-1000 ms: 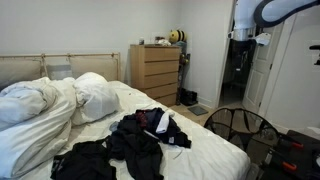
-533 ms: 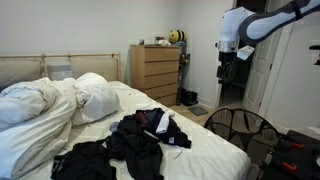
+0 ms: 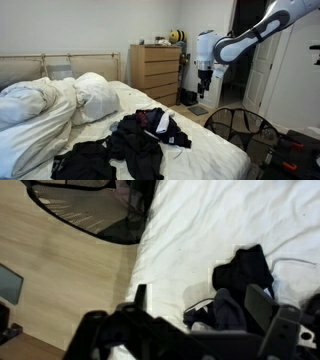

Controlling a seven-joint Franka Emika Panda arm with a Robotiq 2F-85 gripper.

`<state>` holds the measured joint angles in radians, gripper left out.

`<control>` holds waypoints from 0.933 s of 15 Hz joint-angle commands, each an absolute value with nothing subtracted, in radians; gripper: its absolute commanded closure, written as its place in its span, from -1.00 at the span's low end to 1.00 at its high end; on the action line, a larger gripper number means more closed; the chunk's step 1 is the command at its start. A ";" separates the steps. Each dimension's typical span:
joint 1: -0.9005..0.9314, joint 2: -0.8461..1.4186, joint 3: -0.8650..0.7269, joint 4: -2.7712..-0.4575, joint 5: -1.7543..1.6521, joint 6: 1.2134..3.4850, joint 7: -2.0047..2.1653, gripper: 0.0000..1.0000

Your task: Drop socks and a tank top in the laundry basket

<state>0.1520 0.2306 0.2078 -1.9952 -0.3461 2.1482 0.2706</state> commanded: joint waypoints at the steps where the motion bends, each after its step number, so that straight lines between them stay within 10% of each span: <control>1: 0.214 0.382 0.187 -1.801 -0.365 2.062 0.133 -1.00; 14: 0.439 0.819 0.048 -1.328 -0.211 2.186 0.661 -1.00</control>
<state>0.3979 0.7293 0.0859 -1.4490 -0.2624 2.1793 0.5540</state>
